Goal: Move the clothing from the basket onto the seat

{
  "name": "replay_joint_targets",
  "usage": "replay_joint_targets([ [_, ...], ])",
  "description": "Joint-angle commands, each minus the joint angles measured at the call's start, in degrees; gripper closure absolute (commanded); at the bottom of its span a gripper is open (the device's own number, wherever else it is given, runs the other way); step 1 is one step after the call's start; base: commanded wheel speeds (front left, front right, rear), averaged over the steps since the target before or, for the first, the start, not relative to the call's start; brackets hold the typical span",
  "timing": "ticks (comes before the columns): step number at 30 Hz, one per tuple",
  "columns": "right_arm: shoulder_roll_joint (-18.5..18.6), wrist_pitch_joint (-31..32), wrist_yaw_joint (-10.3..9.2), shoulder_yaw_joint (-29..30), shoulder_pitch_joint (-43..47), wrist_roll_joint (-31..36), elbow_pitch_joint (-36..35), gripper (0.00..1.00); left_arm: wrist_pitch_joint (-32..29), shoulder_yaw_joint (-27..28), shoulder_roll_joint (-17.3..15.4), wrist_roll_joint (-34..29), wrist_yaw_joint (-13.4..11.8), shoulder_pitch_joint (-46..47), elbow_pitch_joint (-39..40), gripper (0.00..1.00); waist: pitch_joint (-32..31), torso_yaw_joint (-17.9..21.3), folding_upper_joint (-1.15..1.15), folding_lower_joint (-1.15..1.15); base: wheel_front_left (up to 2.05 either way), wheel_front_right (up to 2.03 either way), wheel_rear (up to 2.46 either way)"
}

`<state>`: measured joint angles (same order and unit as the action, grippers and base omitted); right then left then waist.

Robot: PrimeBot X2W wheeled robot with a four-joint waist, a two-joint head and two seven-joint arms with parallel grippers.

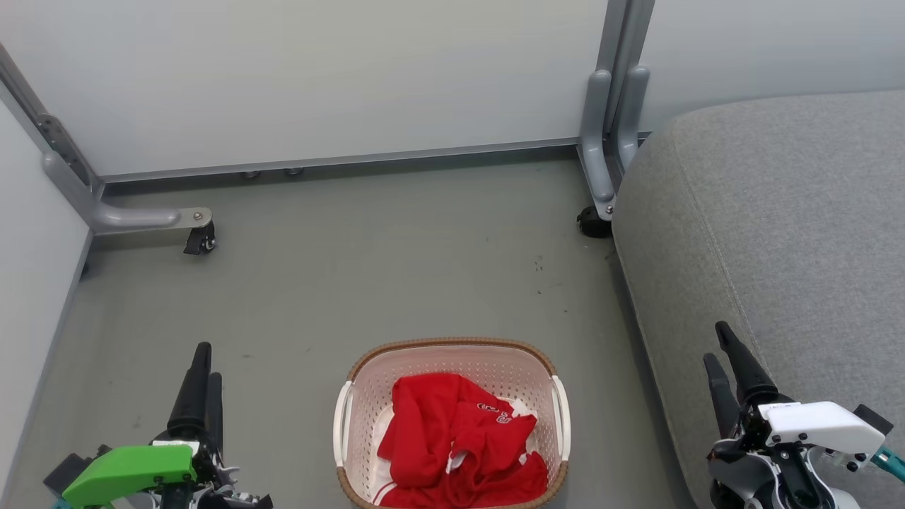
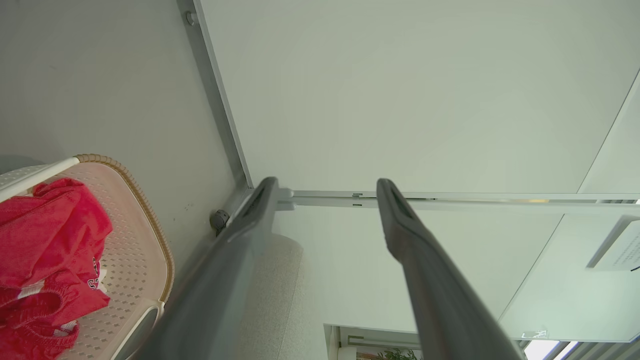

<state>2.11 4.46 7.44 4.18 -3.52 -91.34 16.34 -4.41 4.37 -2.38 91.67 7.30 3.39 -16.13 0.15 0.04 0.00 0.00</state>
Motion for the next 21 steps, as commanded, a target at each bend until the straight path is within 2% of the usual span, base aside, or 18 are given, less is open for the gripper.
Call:
replay_joint_targets([
  [1, 0.2, -0.8, 0.02, -0.7, -1.2, 1.9, -1.3, 0.0, 0.8, -0.8, -0.6, -2.3, 0.0, 1.0, 1.3, 0.0, 0.0, 0.0, 0.0, 0.0, 0.0, 0.0, 0.0],
  [4, 0.3, -1.6, 0.02, -1.1, -1.2, 4.7, -1.3, 0.0, 1.5, -0.9, -0.6, -5.7, 0.0, 1.0, 1.3, 0.0, 0.0, 0.0, 0.0, 0.0, 0.0, 0.0, 0.0],
  [12, 0.3, -3.6, 0.02, -2.0, -1.3, 18.5, -2.1, 0.0, 3.6, 0.1, -0.2, -18.7, -0.3, 0.7, 3.7, 0.0, 0.2, 0.0, 0.0, 0.0, 0.0, 0.0, 0.0],
  [21, 0.4, -5.8, 0.03, -5.0, -0.6, 32.2, -4.8, 0.0, 5.7, -2.5, -0.2, -31.1, -1.7, 0.0, 7.5, 0.0, 0.1, 0.0, 0.0, 0.0, 0.0, 0.0, 0.0],
])
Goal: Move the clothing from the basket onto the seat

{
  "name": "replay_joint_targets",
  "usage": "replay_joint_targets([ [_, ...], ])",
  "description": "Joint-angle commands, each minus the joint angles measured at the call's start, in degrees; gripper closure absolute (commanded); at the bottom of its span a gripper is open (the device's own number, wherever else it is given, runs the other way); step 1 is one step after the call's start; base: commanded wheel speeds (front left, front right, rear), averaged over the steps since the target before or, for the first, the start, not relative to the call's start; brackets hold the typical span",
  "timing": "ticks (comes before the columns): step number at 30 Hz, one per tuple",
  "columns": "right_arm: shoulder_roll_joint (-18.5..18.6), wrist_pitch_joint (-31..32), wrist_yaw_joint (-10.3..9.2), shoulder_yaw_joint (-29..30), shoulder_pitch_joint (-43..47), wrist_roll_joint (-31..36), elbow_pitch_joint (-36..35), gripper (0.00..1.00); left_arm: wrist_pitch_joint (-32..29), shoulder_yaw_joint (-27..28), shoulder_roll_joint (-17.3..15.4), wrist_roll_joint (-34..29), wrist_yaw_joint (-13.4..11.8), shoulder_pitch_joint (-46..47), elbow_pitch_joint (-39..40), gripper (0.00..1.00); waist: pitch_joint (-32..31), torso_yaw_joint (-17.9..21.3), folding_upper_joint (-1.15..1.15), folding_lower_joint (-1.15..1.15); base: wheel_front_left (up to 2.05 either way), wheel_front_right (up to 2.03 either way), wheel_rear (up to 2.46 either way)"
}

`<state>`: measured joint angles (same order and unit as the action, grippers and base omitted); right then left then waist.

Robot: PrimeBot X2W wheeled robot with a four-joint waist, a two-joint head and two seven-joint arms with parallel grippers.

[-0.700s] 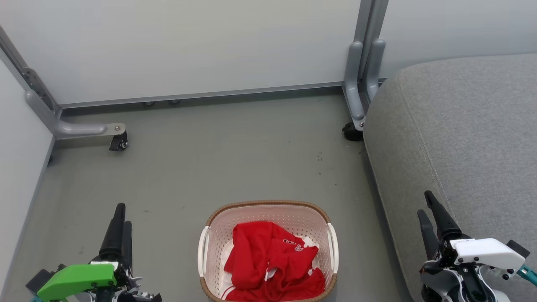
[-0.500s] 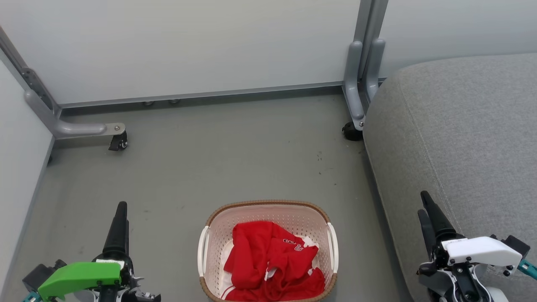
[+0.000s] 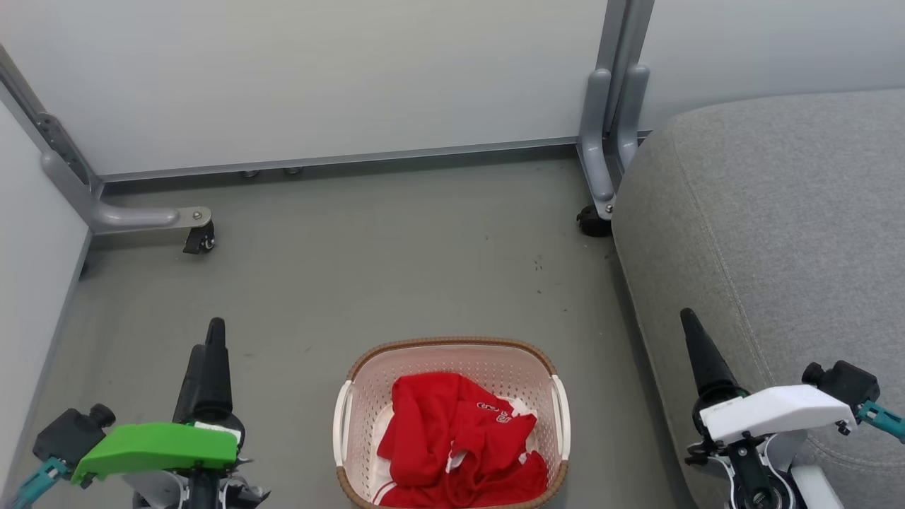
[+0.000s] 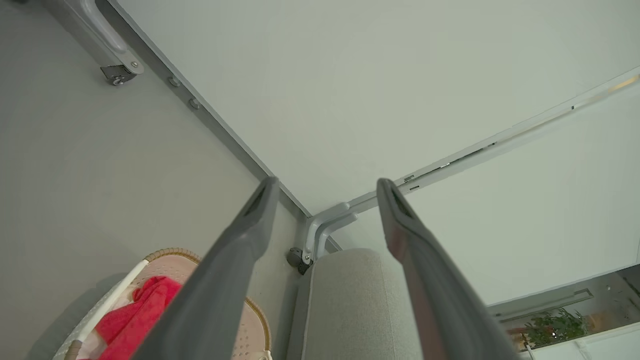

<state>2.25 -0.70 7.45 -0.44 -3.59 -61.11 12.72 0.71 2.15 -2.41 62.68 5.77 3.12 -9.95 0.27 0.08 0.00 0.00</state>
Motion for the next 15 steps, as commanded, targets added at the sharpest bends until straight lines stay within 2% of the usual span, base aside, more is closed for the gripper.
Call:
replay_joint_targets([
  [1, 0.3, -0.8, 0.02, -0.6, -0.5, 3.0, -1.3, 0.0, 0.8, -0.5, -0.2, -3.2, -0.4, 0.3, 1.6, 0.0, 0.0, 0.0, 0.0, 0.0, 0.0, 0.0, 0.0],
  [15, 0.4, -3.6, 0.02, -3.4, 0.1, 15.1, -2.6, 0.0, 3.6, -3.7, -0.5, -16.5, -2.3, -0.4, 4.5, 0.0, 0.1, 0.1, 0.0, 0.0, 0.0, 0.0, 0.0],
])
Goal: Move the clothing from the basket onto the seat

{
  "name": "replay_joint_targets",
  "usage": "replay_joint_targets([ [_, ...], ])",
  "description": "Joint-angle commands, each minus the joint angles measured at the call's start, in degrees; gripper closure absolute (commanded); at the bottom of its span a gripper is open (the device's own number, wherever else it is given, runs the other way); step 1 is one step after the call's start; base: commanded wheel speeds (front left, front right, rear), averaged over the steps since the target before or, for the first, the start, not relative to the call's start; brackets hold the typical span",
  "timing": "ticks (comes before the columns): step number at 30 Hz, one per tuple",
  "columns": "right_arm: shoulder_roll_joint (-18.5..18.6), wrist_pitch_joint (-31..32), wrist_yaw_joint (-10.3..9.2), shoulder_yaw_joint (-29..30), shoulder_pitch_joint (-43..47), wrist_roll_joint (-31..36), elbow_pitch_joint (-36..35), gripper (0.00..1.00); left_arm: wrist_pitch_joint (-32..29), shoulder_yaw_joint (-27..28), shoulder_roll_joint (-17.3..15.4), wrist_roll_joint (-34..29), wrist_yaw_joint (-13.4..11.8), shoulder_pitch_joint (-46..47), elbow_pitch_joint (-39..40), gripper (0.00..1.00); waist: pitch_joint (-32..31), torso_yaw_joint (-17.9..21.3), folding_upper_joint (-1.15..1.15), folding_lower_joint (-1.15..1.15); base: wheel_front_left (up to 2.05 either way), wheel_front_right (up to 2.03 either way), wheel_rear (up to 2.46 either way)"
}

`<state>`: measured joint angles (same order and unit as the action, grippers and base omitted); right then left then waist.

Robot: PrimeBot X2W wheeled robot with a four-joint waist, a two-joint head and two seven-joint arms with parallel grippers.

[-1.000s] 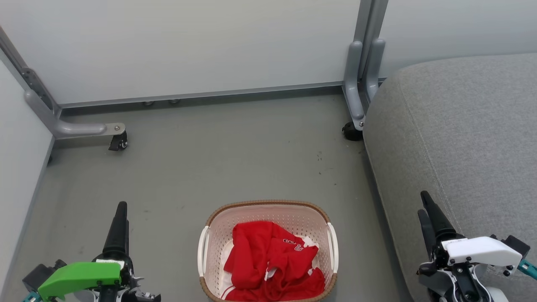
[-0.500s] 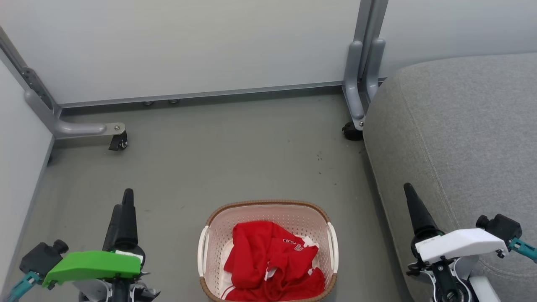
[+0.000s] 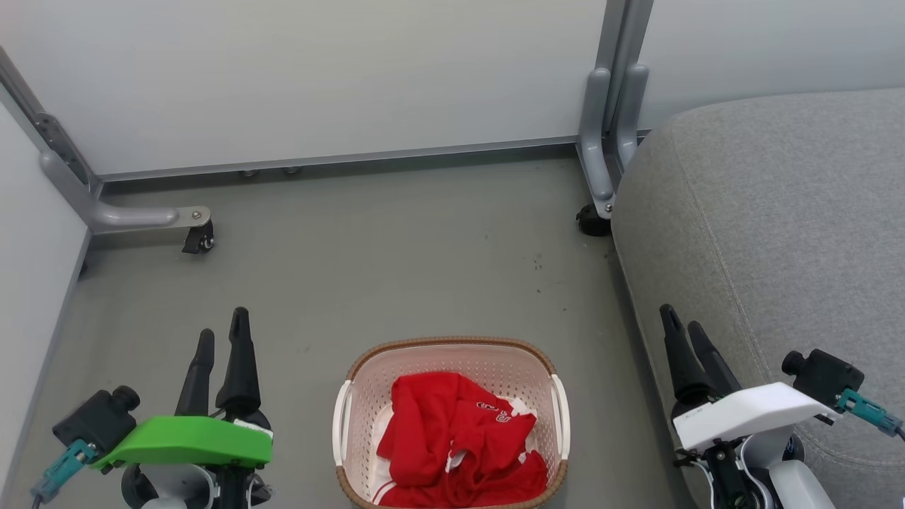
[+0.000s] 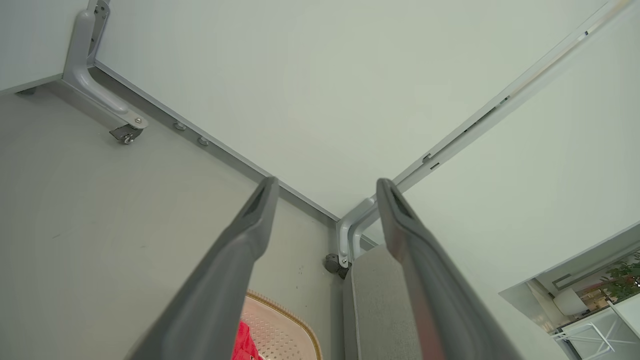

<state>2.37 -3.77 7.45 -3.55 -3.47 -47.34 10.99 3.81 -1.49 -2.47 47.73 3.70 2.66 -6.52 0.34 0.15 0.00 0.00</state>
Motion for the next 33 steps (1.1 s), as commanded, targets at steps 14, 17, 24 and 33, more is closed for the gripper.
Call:
replay_joint_targets([
  [14, 0.3, -3.1, 0.03, -2.7, 0.4, 11.8, -2.1, 0.0, 3.0, -2.2, -0.6, -12.0, -1.2, -0.5, 2.4, 0.0, -0.2, 0.2, 0.0, 0.0, 0.0, 0.0, 0.0],
  [17, 0.4, -3.5, 0.03, -3.2, 0.5, 13.7, -2.3, 0.0, 3.5, -2.6, -0.7, -14.0, -1.4, -0.7, 2.8, 0.0, -0.3, 0.2, 0.0, 0.0, 0.0, 0.0, 0.0],
  [24, 0.4, -4.6, 0.03, -4.3, 1.0, 18.4, -2.6, 0.0, 4.6, -3.6, -0.9, -18.6, -1.6, -1.4, 3.5, 0.0, -0.5, 0.0, 0.0, 0.0, 0.0, 0.0, 0.0],
  [33, 0.4, -5.9, 0.03, -4.6, 1.4, 22.8, -2.8, 0.0, 5.9, -3.3, -0.9, -22.9, -2.1, -2.0, 4.5, 0.0, -0.7, 0.0, 0.0, 0.0, 0.0, 0.0, 0.0],
])
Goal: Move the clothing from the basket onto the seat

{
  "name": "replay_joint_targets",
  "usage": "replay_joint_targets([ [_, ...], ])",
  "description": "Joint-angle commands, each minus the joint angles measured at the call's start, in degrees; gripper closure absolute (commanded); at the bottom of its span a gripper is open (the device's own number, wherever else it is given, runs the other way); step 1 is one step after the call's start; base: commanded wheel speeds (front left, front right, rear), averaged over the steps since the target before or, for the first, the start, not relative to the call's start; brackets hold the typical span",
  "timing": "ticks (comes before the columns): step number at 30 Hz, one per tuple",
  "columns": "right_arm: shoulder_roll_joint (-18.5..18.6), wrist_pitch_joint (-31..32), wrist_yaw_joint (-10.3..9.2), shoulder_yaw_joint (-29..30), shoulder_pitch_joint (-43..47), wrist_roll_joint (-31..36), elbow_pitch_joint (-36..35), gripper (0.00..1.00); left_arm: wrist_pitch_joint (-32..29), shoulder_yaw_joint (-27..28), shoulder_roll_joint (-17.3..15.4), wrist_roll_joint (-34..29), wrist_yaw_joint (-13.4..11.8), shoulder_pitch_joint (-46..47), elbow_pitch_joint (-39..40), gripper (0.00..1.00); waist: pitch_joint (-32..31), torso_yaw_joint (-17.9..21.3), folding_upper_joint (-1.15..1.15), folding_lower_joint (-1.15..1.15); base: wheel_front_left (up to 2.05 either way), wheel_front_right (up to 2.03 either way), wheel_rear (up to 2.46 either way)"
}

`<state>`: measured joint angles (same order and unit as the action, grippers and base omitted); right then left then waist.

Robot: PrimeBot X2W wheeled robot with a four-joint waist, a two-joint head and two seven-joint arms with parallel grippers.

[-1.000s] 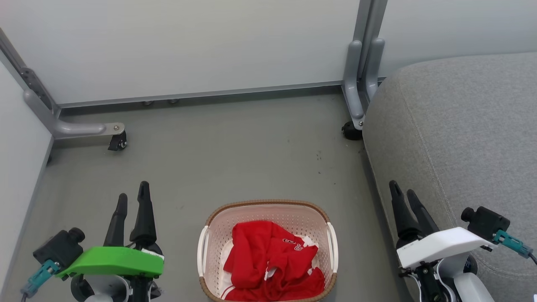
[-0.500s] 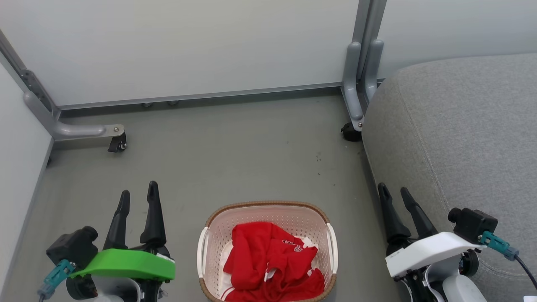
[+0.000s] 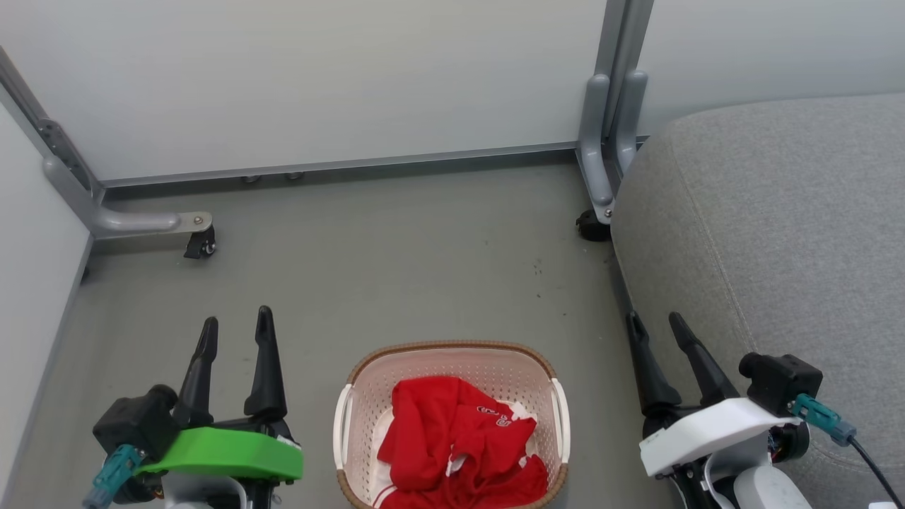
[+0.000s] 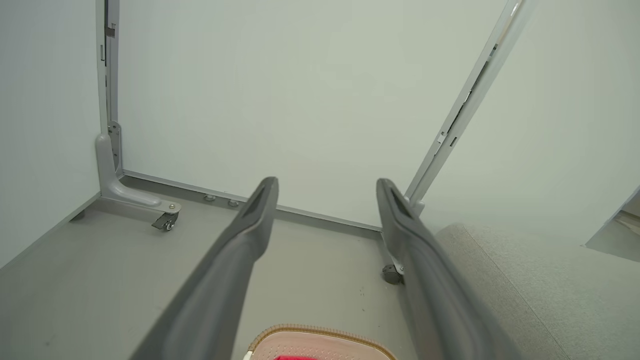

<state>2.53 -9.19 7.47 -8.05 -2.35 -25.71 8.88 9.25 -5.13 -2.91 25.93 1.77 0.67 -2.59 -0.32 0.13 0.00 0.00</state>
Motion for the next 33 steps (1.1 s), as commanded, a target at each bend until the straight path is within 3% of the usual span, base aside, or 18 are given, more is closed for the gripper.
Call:
replay_joint_targets([
  [1, 0.3, -0.7, 0.02, -0.2, 0.4, 1.7, -0.7, 0.0, 0.6, 0.4, -0.4, -1.5, -0.2, -0.1, 0.7, 0.0, 0.0, 0.0, 0.0, 0.0, 0.0, 0.0, 0.0],
  [33, 0.4, -4.6, 0.03, -1.6, 1.6, 16.4, -1.3, 0.0, 4.5, 0.6, 0.0, -15.2, 1.2, -2.7, -1.1, 0.0, -1.6, 0.2, 0.0, 0.0, 0.0, 0.0, 0.0],
])
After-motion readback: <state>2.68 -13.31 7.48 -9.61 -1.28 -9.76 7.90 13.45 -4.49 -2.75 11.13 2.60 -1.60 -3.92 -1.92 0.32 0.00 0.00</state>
